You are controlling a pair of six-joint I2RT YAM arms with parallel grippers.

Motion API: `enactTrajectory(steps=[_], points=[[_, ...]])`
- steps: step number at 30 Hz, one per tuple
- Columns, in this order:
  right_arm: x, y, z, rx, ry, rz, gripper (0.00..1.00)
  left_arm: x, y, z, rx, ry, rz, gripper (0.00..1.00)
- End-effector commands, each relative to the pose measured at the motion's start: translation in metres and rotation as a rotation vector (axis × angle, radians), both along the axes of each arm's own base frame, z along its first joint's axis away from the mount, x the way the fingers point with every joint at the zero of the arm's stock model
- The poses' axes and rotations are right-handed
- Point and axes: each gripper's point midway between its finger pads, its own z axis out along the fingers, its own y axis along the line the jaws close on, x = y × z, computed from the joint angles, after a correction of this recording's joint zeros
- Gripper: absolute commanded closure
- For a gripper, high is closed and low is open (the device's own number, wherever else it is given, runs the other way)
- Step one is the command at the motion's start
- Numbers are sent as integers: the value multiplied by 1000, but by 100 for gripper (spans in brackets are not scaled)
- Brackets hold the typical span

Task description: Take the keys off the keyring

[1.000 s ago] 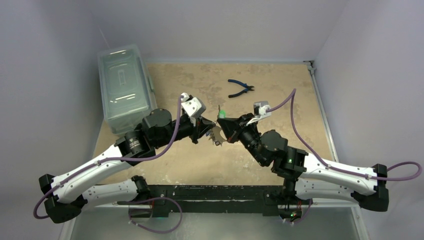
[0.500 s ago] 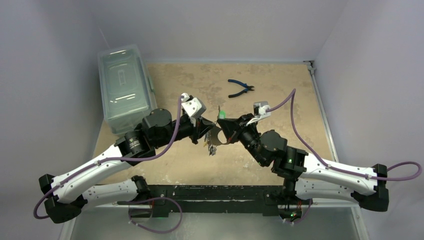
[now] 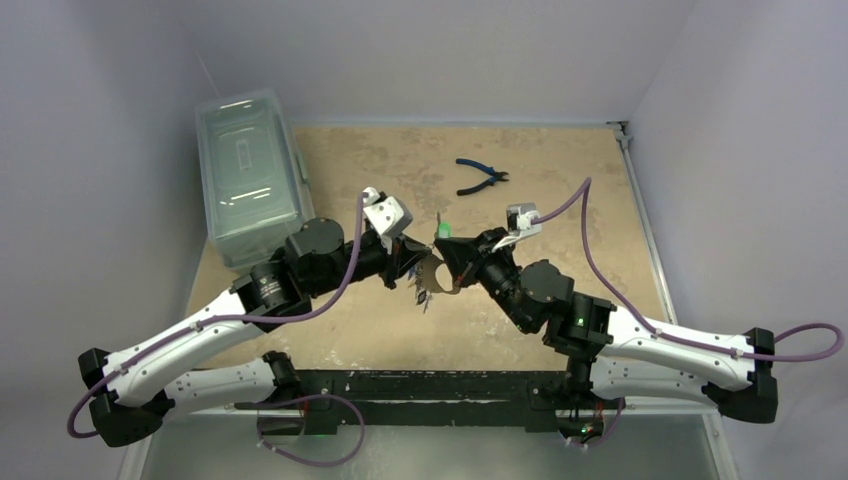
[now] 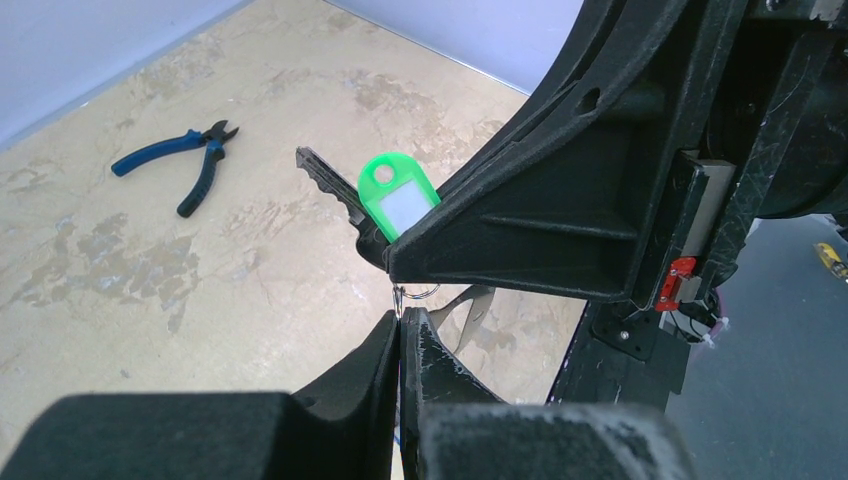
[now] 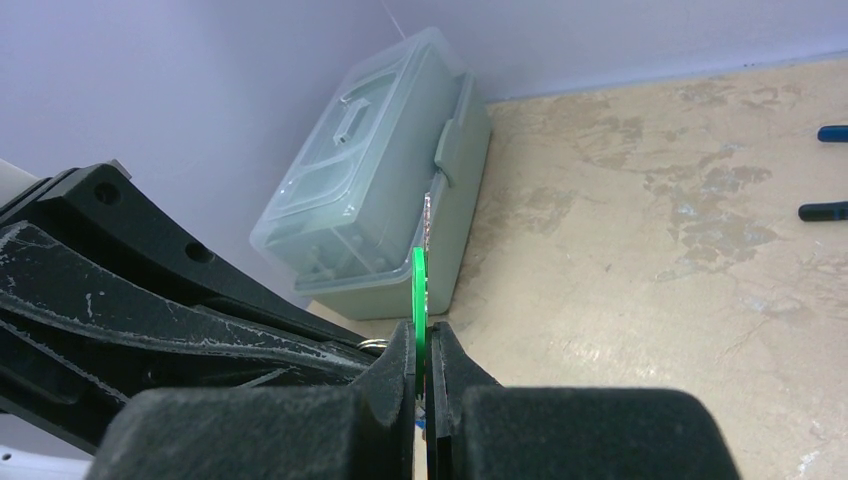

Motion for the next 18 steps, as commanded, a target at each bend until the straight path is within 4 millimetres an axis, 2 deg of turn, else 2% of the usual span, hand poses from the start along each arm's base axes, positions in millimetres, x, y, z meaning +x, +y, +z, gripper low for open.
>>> enactTrajectory(steps=[1,6,12,18], points=[[7,-17,15,18,-23,-71,100,-2,2,21,-71,-54,-11,100],[8,-15,8,2,-14,-75,100,-5,2,21,-101,-54,-18,100],[10,-9,-12,-10,52,-88,100,-11,6,34,-192,-95,-29,100],[11,-21,-8,97,102,-140,100,-10,12,33,-254,-125,-3,100]])
